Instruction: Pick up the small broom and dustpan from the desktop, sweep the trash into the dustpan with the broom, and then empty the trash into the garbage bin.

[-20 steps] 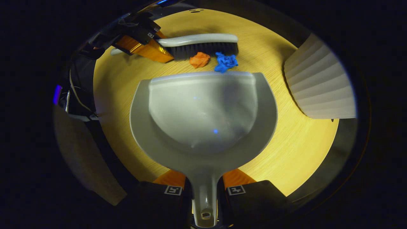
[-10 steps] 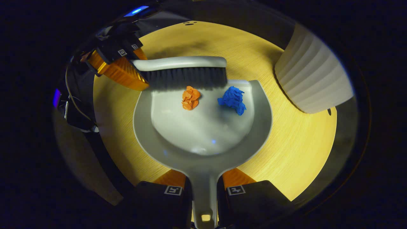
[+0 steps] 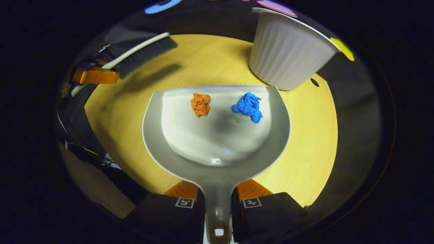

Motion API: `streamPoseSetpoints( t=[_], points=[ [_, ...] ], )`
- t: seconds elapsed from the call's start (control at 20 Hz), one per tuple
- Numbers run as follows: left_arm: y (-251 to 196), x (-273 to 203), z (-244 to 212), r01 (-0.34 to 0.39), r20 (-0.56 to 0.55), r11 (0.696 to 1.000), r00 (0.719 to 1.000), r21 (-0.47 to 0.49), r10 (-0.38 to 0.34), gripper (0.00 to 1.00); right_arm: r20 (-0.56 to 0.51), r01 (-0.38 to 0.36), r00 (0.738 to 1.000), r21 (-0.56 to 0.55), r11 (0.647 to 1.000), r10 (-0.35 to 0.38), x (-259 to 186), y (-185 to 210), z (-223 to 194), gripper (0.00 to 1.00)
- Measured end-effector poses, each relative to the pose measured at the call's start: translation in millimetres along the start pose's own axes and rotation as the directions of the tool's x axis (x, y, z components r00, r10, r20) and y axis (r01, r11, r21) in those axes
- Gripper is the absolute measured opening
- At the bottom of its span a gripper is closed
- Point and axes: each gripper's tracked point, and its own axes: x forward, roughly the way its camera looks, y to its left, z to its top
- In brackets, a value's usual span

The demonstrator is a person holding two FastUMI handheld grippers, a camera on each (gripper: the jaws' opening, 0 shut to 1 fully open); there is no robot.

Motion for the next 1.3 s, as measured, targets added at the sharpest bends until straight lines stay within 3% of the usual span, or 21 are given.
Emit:
streamPoseSetpoints(
  t=[0.4, 0.75, 0.9, 1.25, 1.3],
  points=[
    [45, 10, -51, -0.037, -0.03, 0.998, 0.999, -0.056, 0.035, 0.23, 0.102, 0.109, 0.986, 0.202, 0.973, -0.131, -32, 9, 21, 0.36],
    [57, 16, -90, 0.005, -0.065, 0.998, 0.998, -0.063, -0.01, 0.24, 0.141, 0.256, 0.944, 0.26, 0.931, -0.299, 1, 7, 23, 0.39],
    [64, 15, -100, 0.012, -0.072, 0.997, 0.997, -0.072, -0.017, 0.26, 0.099, 0.371, 0.914, 0.194, 0.908, -0.394, 11, 2, 17, 0.32],
    [82, 11, -112, 0.001, -0.071, 0.995, 0.997, -0.104, -0.008, 0.23, -0.032, 0.516, 0.854, -0.063, 0.854, -0.519, -23, -11, 15, 0.4],
    [84, 11, -113, -0.001, -0.072, 0.994, 0.997, -0.108, -0.007, 0.23, -0.051, 0.526, 0.845, -0.104, 0.844, -0.532, -34, -15, 16, 0.36]
  ],
)
